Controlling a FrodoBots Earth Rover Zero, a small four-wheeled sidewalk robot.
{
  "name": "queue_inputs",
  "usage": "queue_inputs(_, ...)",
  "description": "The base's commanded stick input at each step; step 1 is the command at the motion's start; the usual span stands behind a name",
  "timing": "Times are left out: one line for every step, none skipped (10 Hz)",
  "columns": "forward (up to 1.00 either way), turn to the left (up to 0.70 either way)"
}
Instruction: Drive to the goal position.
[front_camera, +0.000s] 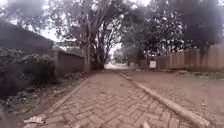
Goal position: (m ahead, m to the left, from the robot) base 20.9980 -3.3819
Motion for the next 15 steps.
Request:
queue_inputs(0.70,0.03)
queue_inputs(0.70,0.04)
queue_inputs(0.70,0.04)
queue_inputs(0.70,0.03)
queue_inputs(0.70,0.03)
queue_inputs(0.70,0.03)
queue_inputs(0.70,0.03)
queue_inputs(0.70,0.05)
queue_inputs(0.70,0.04)
queue_inputs(0.70,0.05)
queue_inputs(0.70,0.07)
queue_inputs(0.70,0.06)
queue_inputs(0.70,0.05)
queue_inputs(0.70,0.05)
queue_inputs(0.70,0.09)
